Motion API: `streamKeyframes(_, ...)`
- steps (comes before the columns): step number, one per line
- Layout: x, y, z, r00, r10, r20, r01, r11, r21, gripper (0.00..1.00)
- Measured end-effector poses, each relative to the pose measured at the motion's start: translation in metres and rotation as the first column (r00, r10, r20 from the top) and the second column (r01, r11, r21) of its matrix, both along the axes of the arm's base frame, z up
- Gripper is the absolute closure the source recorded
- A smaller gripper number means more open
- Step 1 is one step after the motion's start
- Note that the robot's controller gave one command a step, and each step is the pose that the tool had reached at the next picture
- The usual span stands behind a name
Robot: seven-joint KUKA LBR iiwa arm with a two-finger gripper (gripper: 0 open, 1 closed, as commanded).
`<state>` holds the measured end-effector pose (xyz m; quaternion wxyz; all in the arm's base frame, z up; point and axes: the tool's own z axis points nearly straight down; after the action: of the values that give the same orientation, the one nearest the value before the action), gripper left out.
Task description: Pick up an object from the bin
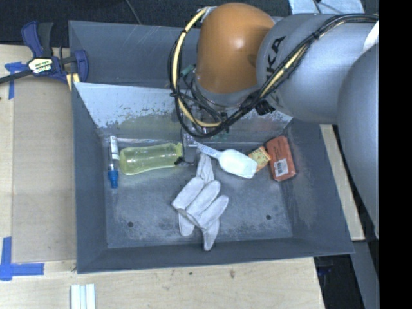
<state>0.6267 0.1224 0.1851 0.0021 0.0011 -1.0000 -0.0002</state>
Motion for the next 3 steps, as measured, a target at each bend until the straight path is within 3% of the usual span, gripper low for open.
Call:
streamKeyframes(1, 0.001, -0.001, 0.005, 1.0, -0.002, 0.007, 0.002, 1.0, 0.001, 0.0)
streamKeyframes(2, -0.005, -0.039, -0.04, 1.0, -0.009, 0.011, 0.009, 1.0, 0.002, 0.0)
streamKeyframes(3, -0.029, -0.054, -0.072, 1.0, 0.03, 0.002, -0.03, 1.0, -0.003, 0.0)
